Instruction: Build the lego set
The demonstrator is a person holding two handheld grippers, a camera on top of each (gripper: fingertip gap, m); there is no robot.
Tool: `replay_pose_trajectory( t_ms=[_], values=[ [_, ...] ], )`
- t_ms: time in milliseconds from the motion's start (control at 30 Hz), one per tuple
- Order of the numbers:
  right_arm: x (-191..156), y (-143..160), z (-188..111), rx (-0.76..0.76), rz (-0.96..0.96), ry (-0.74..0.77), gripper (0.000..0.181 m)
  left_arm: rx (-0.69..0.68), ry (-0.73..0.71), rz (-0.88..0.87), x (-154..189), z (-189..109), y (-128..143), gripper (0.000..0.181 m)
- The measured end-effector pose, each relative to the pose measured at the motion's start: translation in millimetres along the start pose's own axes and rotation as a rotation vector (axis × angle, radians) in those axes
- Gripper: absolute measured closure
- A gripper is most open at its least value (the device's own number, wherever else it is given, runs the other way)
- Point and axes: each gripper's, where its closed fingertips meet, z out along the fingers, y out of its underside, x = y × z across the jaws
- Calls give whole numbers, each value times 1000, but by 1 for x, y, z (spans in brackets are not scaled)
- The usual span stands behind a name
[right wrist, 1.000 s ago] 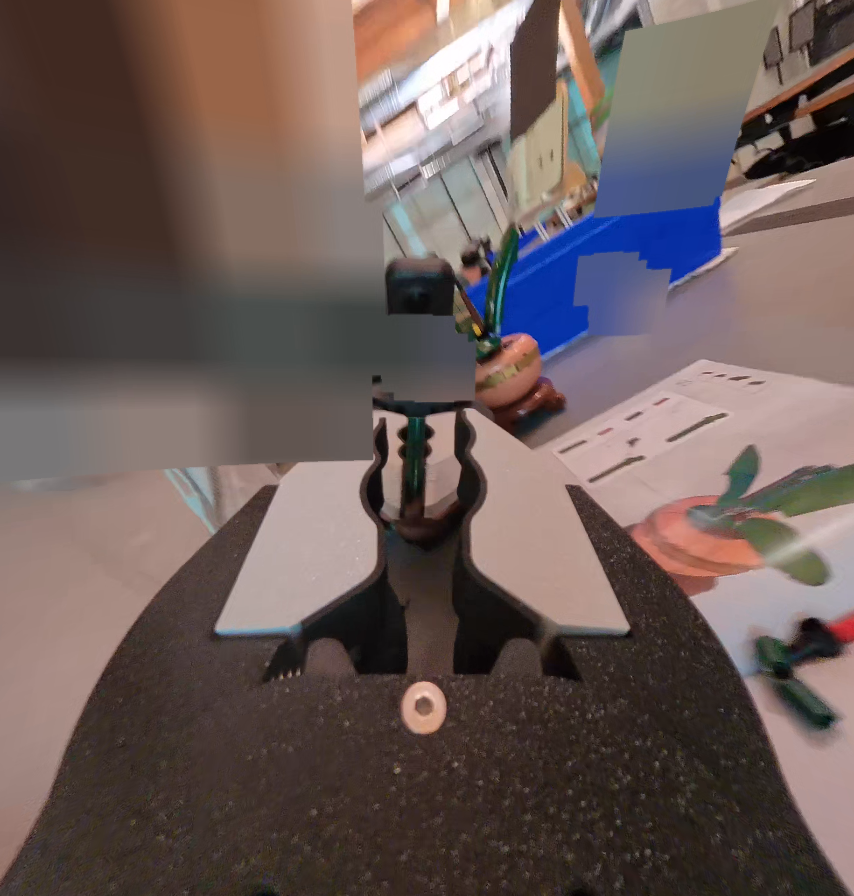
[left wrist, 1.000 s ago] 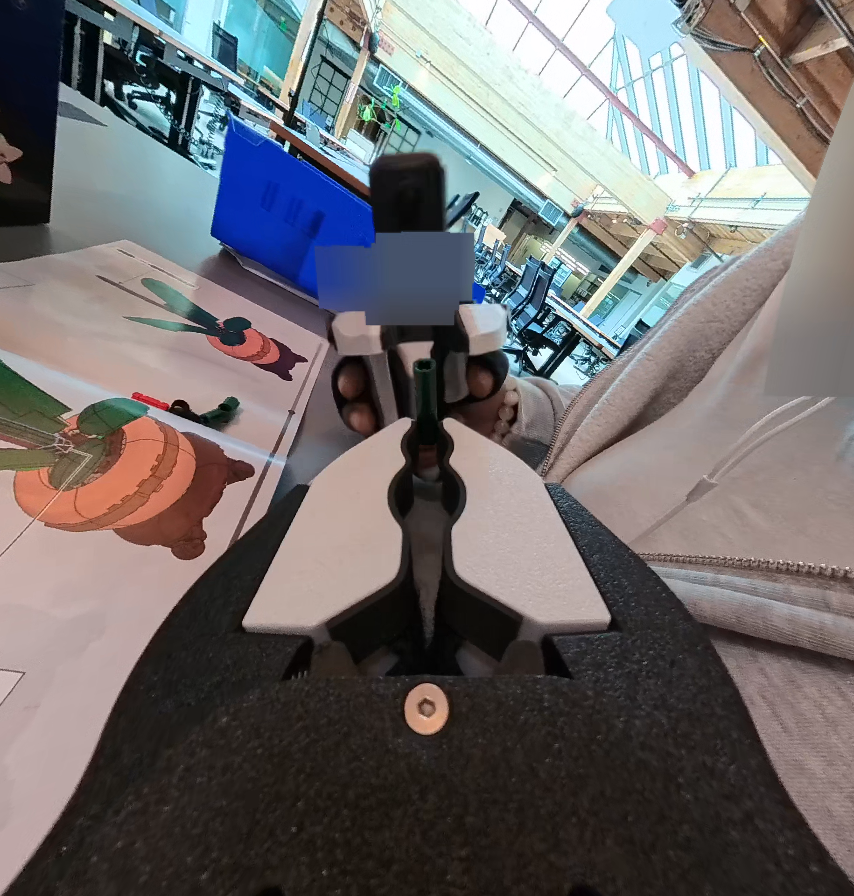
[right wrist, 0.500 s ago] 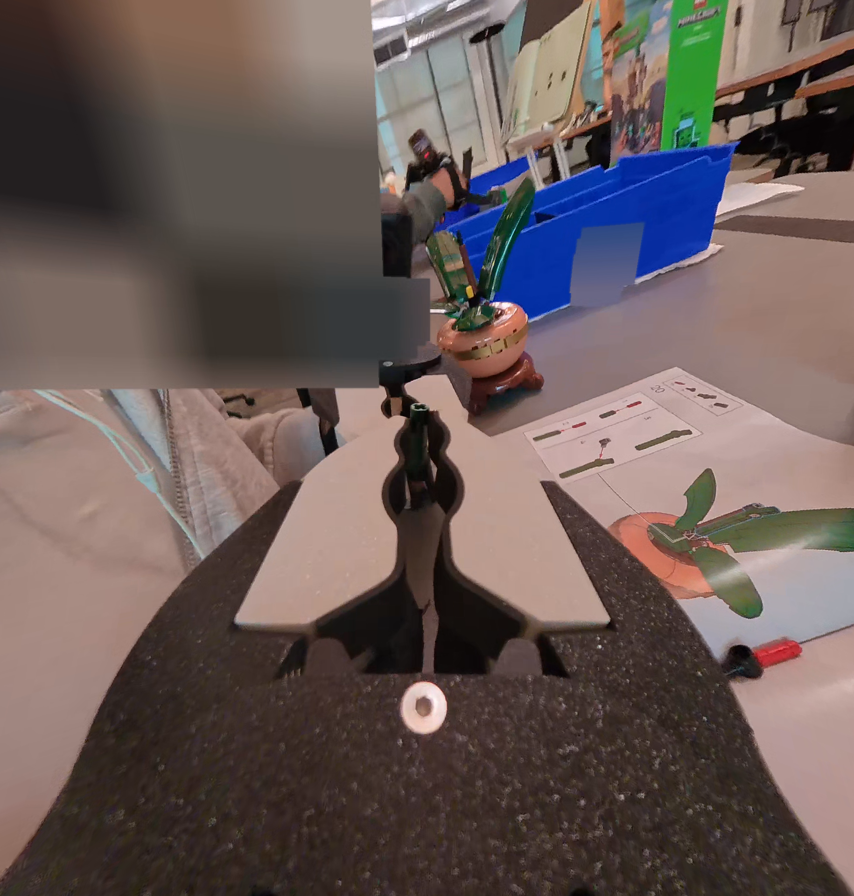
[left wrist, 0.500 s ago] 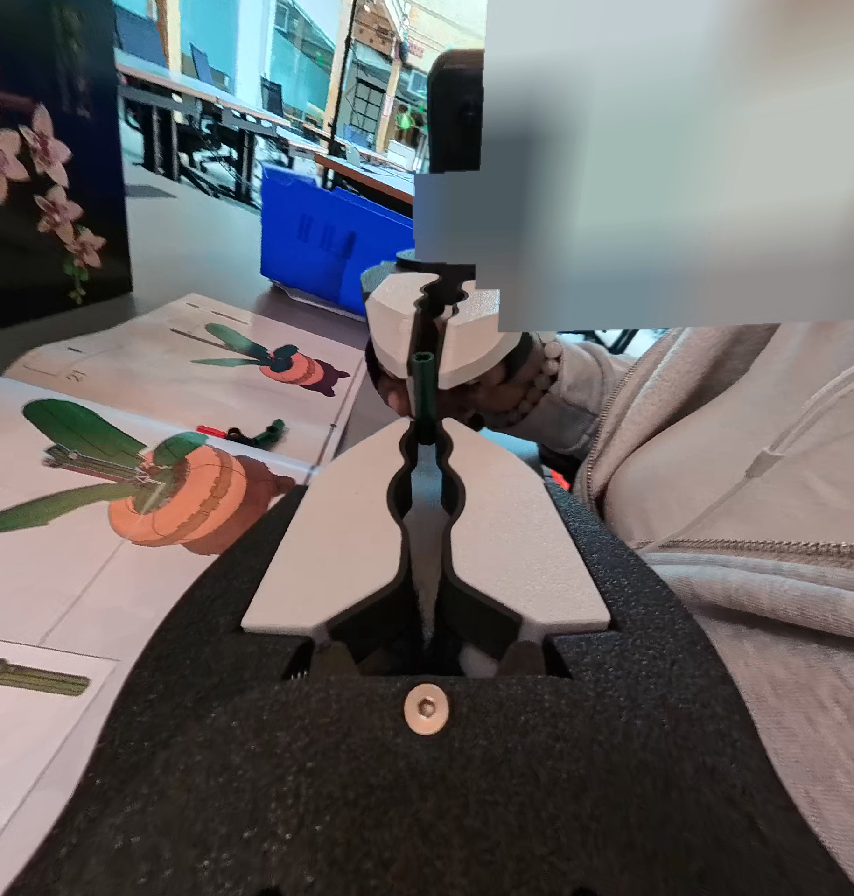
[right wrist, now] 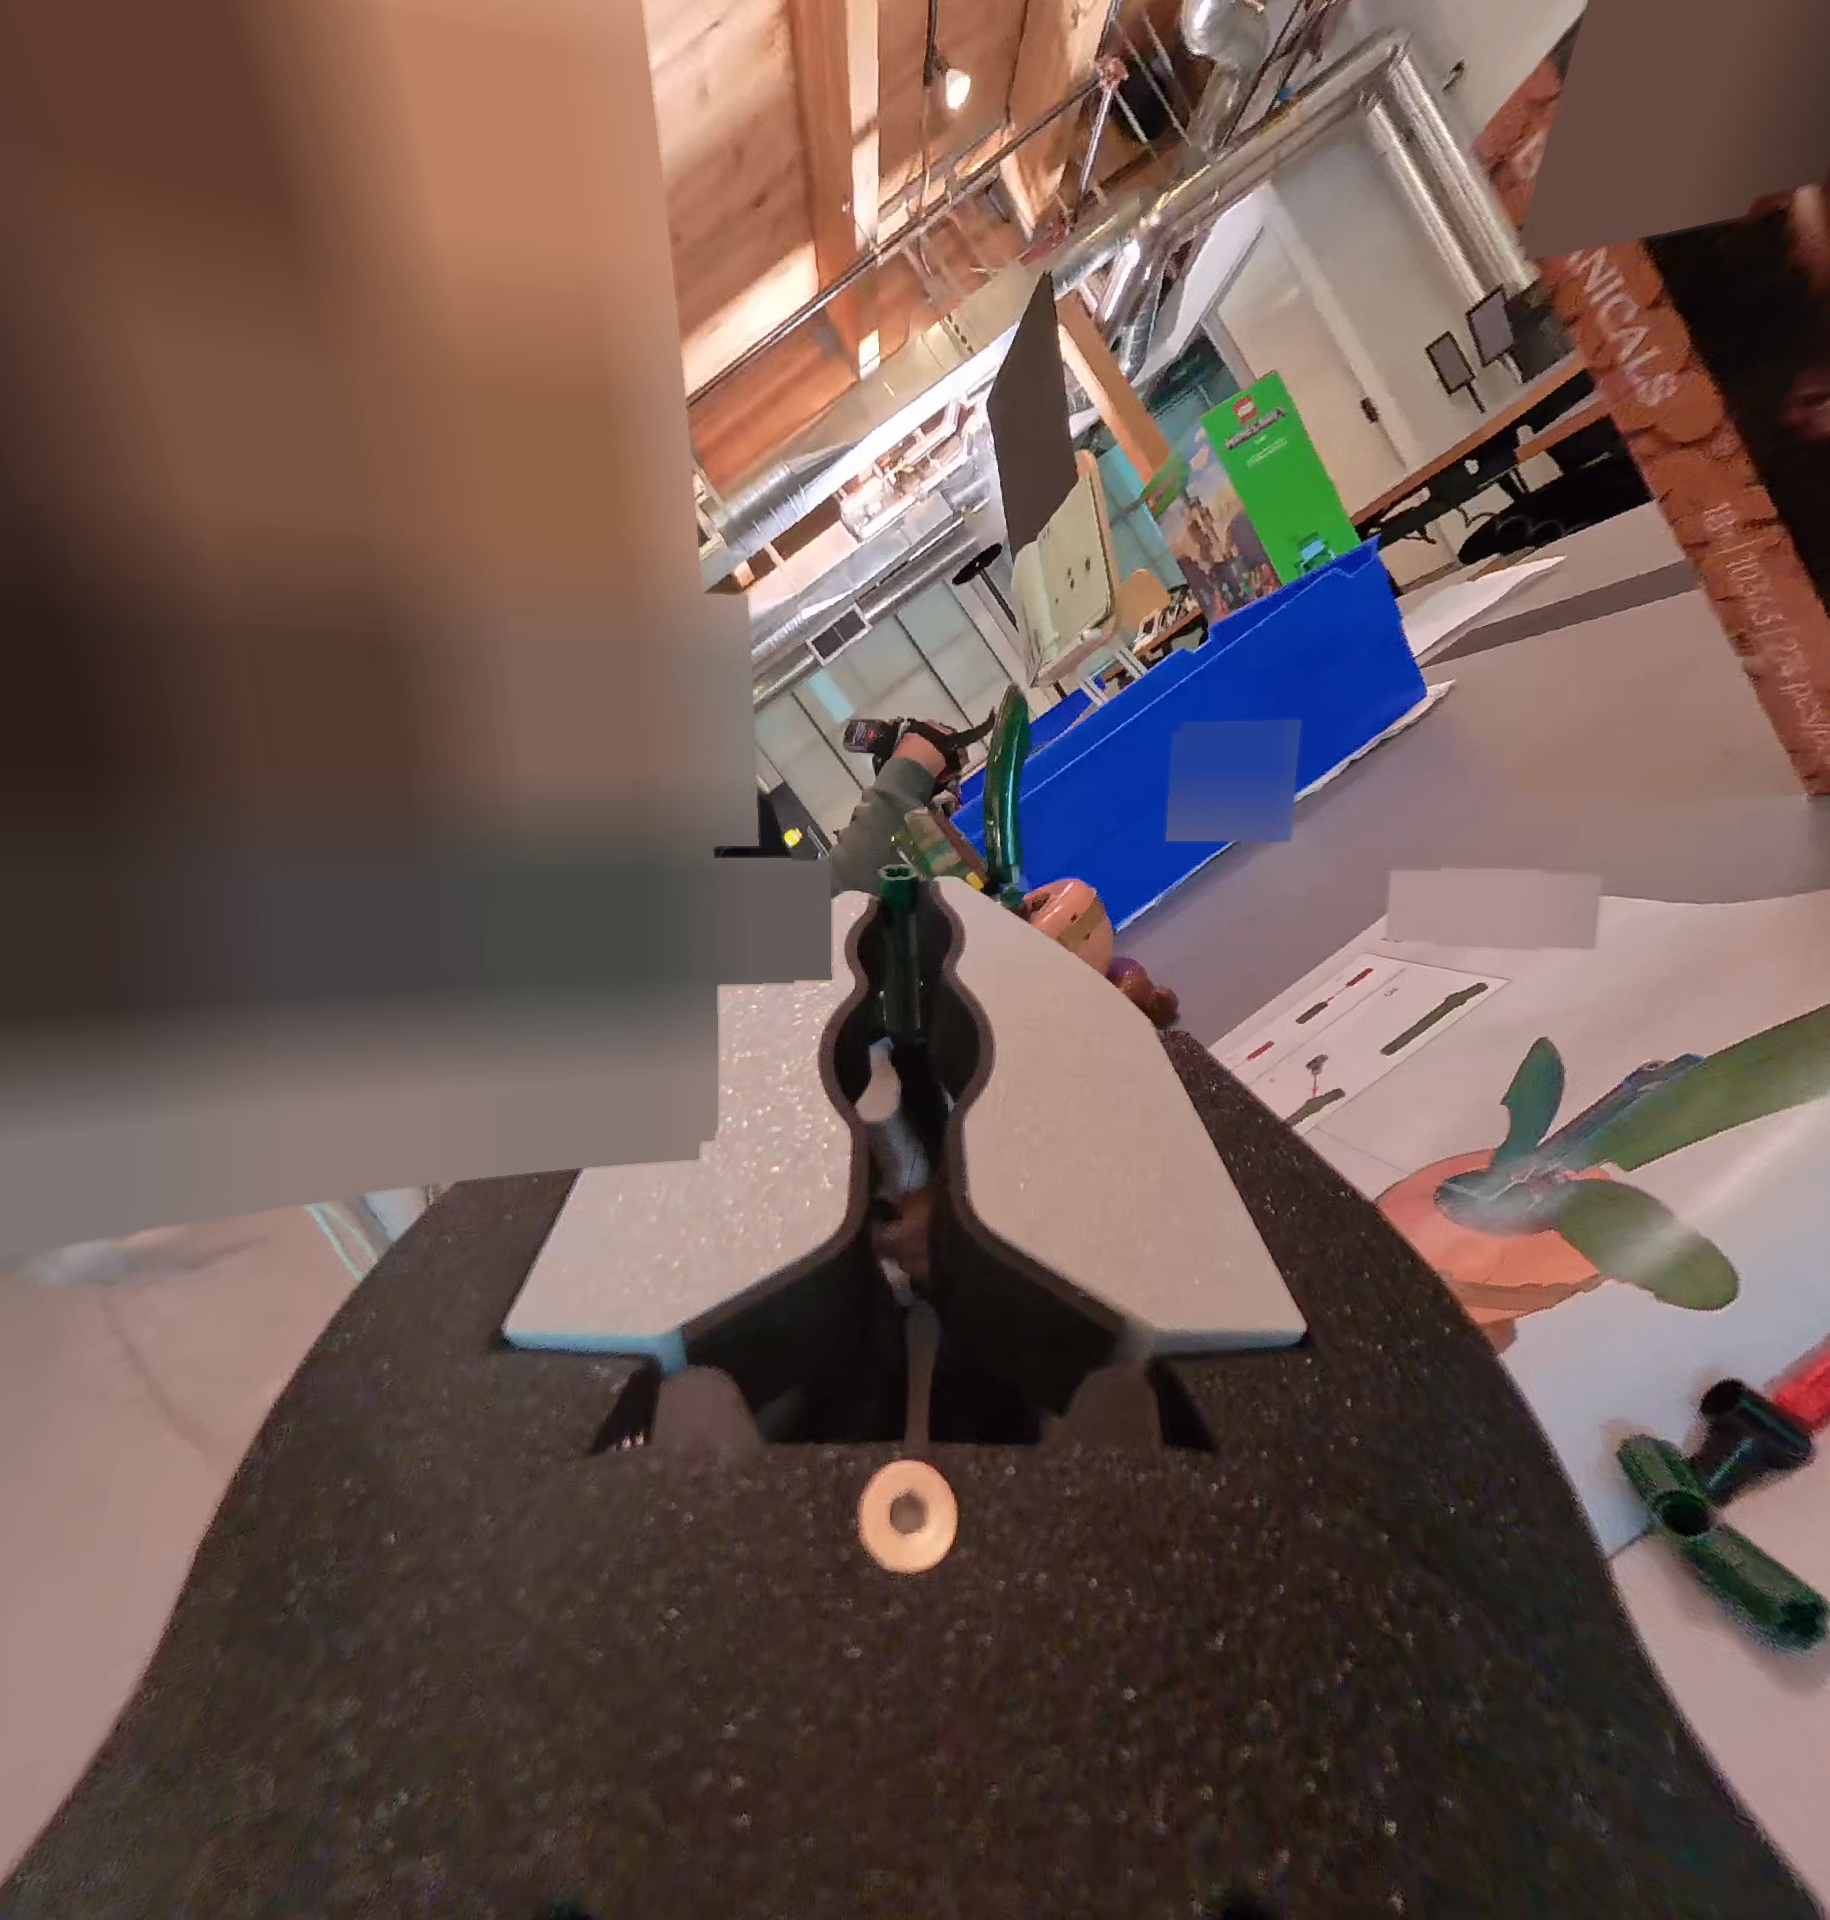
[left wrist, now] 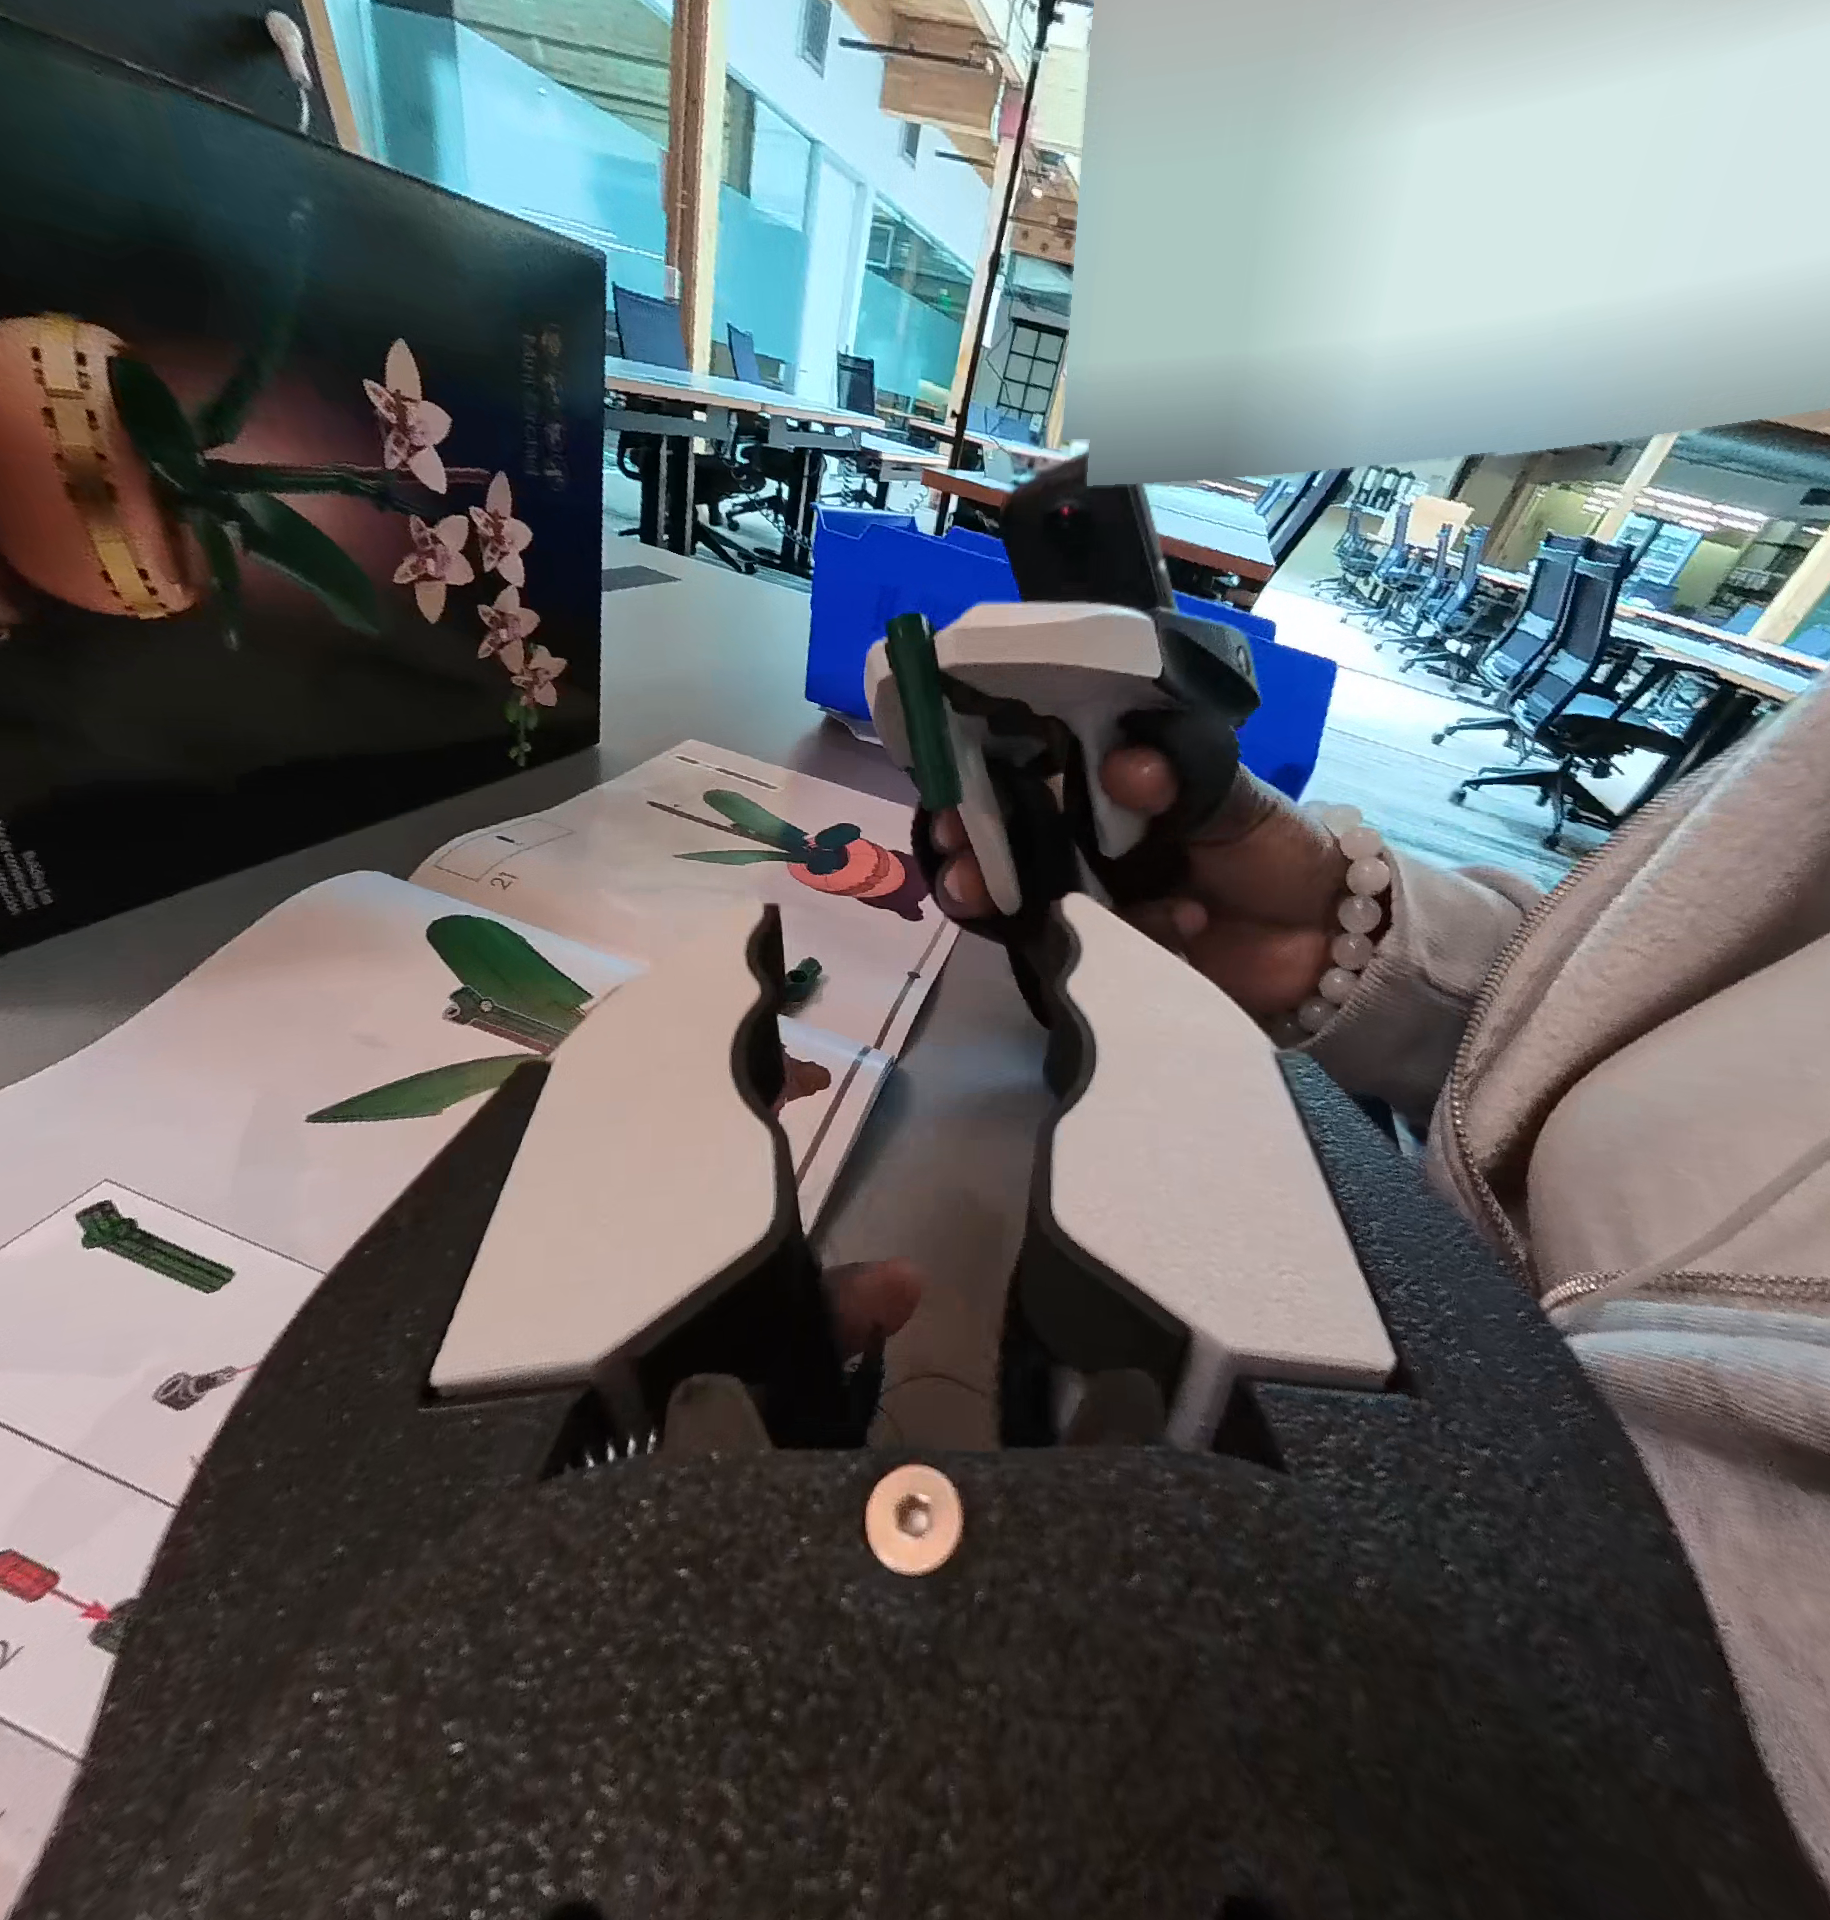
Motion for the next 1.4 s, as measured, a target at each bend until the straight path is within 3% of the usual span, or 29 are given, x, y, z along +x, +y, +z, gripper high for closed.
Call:
replay_pose_trajectory(
  t_ms=[200, 433, 867, 1133, 1400],
  values=[
    [-6, 30, 3, -127, -148, 33, 176, -8, 42, 43, 9, 2, 1, 153],
    [-7, 31, 3, -150, -197, 39, 176, -8, 49, 84, 13, 4, 2, 173],
    [-5, 33, 1, -204, -300, 69, 176, -39, 28, 116, 11, 4, 5, 175],
    [-10, 29, 0, -236, -617, 100, 173, -43, 30, 149, 13, 4, 6, 175],
    [-13, -18, -14, -49, -853, 182, 134, -29, 17, 138, 11, 2, 4, 175]
  ],
)
